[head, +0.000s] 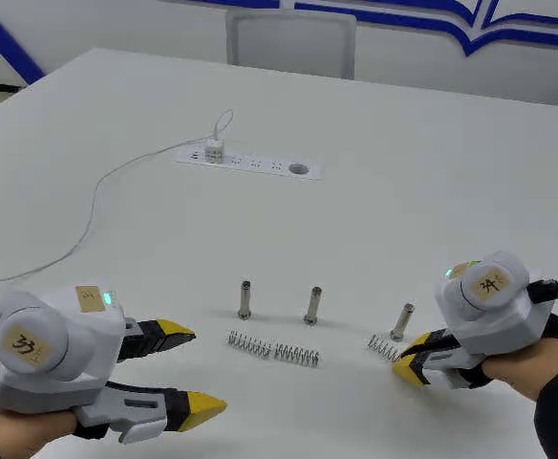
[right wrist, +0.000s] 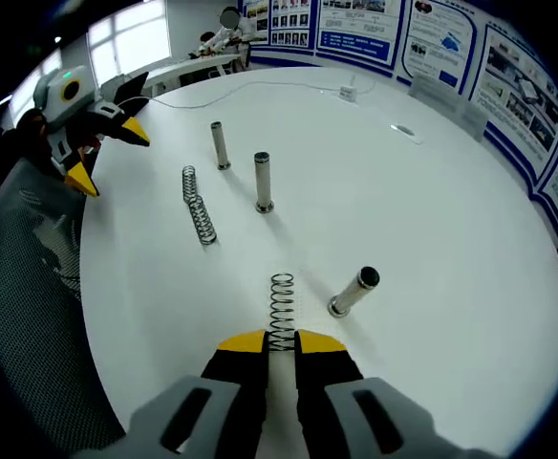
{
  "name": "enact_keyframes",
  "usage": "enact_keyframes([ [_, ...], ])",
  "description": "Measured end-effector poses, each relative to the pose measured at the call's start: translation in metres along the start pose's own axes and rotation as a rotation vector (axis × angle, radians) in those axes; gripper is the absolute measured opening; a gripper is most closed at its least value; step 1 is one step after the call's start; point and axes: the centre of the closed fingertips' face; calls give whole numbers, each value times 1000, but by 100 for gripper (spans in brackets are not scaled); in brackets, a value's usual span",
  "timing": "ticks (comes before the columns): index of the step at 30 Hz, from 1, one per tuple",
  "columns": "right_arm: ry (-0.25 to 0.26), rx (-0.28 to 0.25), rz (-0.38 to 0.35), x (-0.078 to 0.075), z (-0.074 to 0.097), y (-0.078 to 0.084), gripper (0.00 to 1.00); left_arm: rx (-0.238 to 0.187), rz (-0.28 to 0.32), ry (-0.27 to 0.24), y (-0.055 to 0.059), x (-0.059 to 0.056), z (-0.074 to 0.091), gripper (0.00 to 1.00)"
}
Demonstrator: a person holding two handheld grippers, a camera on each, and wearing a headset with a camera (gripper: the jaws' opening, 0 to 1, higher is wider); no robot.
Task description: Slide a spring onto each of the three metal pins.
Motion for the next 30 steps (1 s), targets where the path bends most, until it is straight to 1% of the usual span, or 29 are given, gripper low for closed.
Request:
enact_keyframes([
  [5,-42,-27,17,23,5,-5,12,-8,-43,49,-13,-8,-5,50],
  [6,-64,-39,20,32,6,-9,12,-12,-51,63,-16,-10,-7,49],
  [8,-93,-53,32,45,8,-13,12,-18,-63,84,-21,-13,-12,48],
  [10,-104,-55,54,53,8,-14,12,-14,-83,101,-24,-16,-16,48],
  [11,-117,-47,69,59,8,-14,12,-9,-100,112,-26,-17,-19,47],
  [15,-148,-50,112,73,10,-20,12,-2,-142,151,-31,-24,-25,44],
  [20,-191,-60,184,93,16,-32,12,4,-184,194,-36,-30,-34,41],
  [24,-219,-65,236,107,19,-40,12,-2,-213,229,-42,-37,-40,38],
  [27,-242,-57,265,116,18,-42,12,-9,-232,250,-45,-44,-44,34],
  [30,-266,-43,302,124,17,-41,12,-8,-241,275,-44,-51,-47,29],
])
Point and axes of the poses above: the centre of the closed fingertips' face, and the gripper's own axes: z roughly backward along the fingers, x roughly to its left, y roughly out of its underside, and after that the axes turned 8 degrees about -z, right-handed
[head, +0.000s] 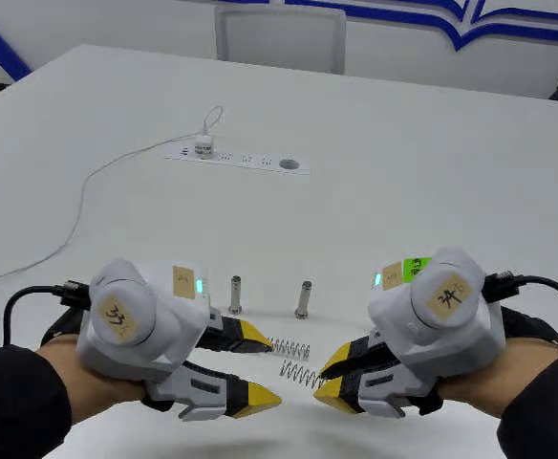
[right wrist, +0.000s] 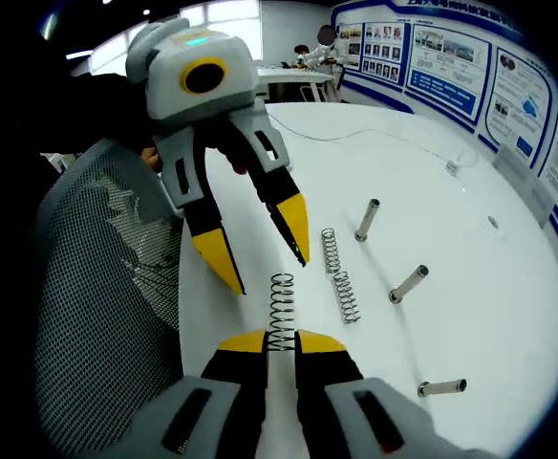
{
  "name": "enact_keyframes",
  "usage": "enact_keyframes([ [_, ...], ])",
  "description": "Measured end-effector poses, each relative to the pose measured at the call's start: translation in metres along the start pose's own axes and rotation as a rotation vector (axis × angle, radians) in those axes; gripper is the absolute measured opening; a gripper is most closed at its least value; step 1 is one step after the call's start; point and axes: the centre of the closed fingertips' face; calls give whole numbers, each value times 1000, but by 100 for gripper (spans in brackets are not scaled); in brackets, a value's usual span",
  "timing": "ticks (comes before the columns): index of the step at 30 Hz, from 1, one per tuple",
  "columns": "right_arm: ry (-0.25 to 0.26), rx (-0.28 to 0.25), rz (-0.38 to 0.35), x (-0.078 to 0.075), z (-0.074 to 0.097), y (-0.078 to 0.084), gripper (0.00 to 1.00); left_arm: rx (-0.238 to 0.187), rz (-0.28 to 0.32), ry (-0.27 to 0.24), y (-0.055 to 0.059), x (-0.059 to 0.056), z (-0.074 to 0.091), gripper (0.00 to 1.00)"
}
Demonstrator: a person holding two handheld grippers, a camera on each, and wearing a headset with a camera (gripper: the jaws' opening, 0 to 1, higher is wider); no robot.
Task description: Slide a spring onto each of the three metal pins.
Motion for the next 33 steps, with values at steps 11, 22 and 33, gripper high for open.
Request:
enact_keyframes([
  [11,-54,37,103,17,-1,-3,12,22,-68,69,4,-19,-9,17],
  [22,-66,14,95,23,8,-13,12,34,-103,73,6,-21,-9,12],
  [33,-76,-95,96,32,16,-45,12,20,-96,82,3,-22,-10,11],
])
Point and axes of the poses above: the centre of the closed fingertips' face, and the gripper's own axes: z roughly backward along the fingers, x roughly to its left, y roughly out of its underside, and after that the axes turned 8 degrees about -z, right-handed
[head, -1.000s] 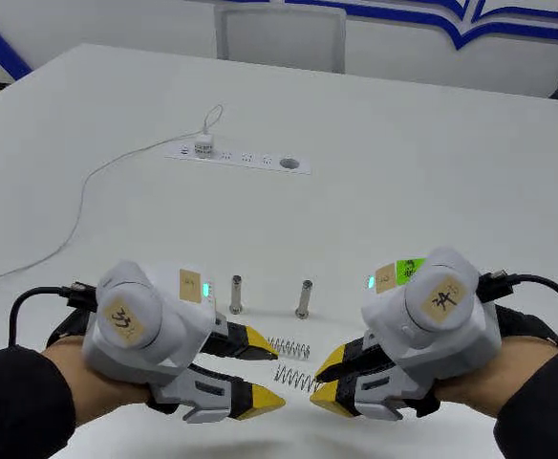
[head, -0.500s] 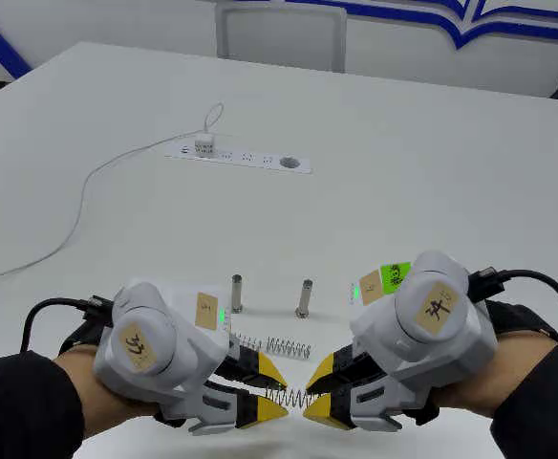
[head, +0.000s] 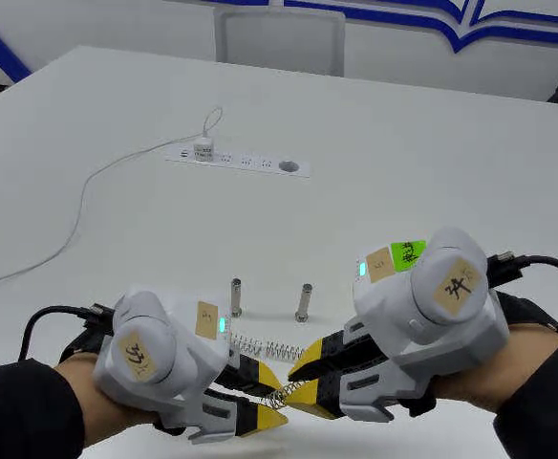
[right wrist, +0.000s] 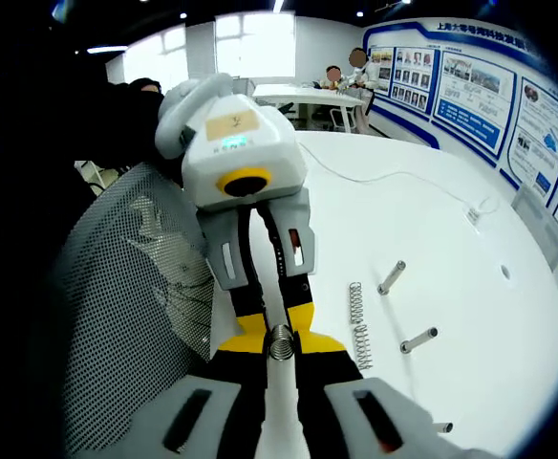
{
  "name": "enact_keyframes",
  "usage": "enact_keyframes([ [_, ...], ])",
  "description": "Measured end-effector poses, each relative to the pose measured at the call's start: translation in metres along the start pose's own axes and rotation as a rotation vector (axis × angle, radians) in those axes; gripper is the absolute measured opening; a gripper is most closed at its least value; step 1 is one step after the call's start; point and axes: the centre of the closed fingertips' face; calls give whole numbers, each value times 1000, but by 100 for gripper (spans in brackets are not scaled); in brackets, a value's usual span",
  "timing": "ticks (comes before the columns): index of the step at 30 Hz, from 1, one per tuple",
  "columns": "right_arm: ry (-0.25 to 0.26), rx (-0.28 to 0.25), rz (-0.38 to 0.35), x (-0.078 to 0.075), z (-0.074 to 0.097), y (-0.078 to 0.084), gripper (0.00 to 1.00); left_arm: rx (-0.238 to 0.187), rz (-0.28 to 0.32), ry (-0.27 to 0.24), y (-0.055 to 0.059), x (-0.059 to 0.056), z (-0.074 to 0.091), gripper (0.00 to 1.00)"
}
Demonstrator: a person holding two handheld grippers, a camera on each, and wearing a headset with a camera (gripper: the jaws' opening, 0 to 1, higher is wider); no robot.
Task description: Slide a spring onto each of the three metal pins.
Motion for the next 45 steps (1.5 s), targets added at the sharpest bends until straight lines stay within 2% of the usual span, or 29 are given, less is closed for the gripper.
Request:
enact_keyframes([
  [7,5,-41,7,1,-2,-7,12,-18,8,-9,-1,2,1,11],
  [11,8,-49,-10,-1,0,-5,18,-58,42,-22,-5,7,4,11],
  [15,33,-57,-17,-6,3,-3,17,-83,74,-37,-6,12,7,11],
  [23,37,-93,-44,-8,2,-8,12,-100,86,-36,-9,11,6,11],
  [28,44,-113,-36,-8,1,-14,12,-120,107,-40,-11,12,7,11],
  [38,45,-122,-18,-6,-3,-18,12,-119,112,-34,-12,10,6,11],
  [45,79,-138,-46,-18,9,-17,11,-107,120,-48,-9,13,8,15],
])
Point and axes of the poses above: the centre of the closed fingertips' face, and the gripper's own axes: z roughly backward along the fingers, x roughly to its left, y roughly out of its underside, and after that the axes turned 8 degrees about -z, right-handed
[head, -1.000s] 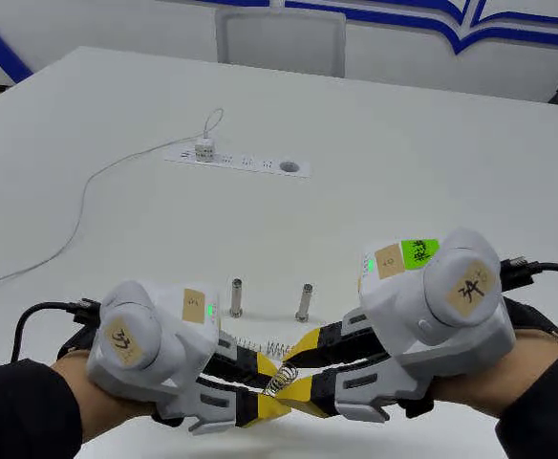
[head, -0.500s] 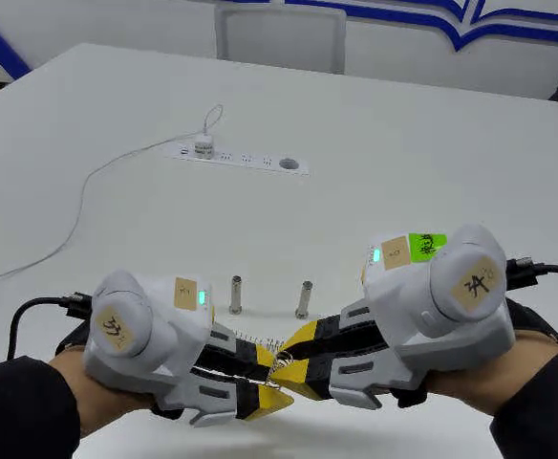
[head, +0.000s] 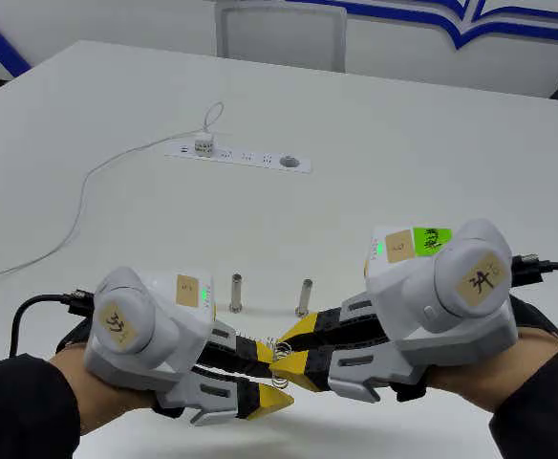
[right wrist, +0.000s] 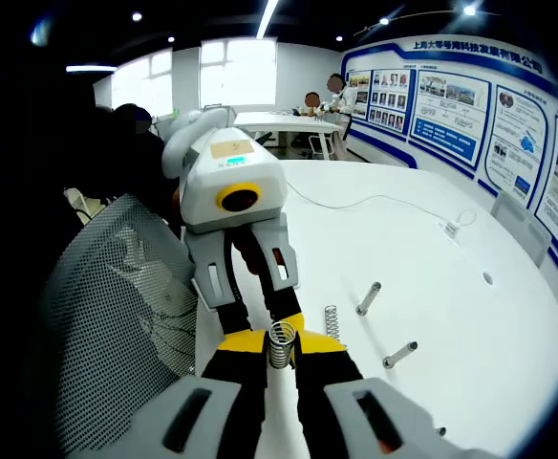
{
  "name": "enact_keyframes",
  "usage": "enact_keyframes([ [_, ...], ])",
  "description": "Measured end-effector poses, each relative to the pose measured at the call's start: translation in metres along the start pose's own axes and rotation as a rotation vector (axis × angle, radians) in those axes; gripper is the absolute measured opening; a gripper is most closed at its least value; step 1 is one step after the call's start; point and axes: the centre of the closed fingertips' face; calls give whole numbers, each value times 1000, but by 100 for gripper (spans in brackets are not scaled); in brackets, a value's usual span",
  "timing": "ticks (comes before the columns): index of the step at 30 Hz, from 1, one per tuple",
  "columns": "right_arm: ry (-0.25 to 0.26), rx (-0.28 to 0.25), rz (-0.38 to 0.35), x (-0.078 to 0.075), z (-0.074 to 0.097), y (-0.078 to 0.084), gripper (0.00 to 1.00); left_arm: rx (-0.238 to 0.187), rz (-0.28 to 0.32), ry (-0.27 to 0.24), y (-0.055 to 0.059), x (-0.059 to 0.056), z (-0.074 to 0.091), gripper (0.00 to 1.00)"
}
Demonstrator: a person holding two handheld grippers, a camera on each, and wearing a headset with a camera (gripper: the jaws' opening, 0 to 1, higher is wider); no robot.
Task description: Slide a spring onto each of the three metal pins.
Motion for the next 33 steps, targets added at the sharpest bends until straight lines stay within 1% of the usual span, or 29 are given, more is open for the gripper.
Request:
enact_keyframes([
  [4,27,-9,-12,-9,7,1,11,-4,15,-24,1,6,4,19],
  [9,69,-26,-31,-24,18,1,11,-10,34,-66,3,16,13,23],
  [14,121,-51,-53,-40,30,2,11,-19,58,-113,5,27,24,26],
  [17,155,-66,-71,-51,39,4,12,-19,73,-139,8,33,30,28],
  [21,197,-83,-85,-63,49,7,12,-18,90,-164,13,37,36,31],
  [24,233,-104,-102,-74,57,8,12,-14,105,-185,19,39,41,32],
  [28,290,-130,-127,-90,69,11,12,-6,140,-220,28,42,47,36],
  [31,327,-148,-150,-101,77,12,12,-7,162,-252,31,45,51,41],
  [33,367,-160,-164,-112,85,13,12,-10,174,-265,31,46,52,43],
])
Point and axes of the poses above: the centre of the closed fingertips' face, and the gripper's own axes: z roughly backward along the fingers, x roughly to its left, y roughly out of its underside, and after that the axes turned 8 degrees about -z, right-handed
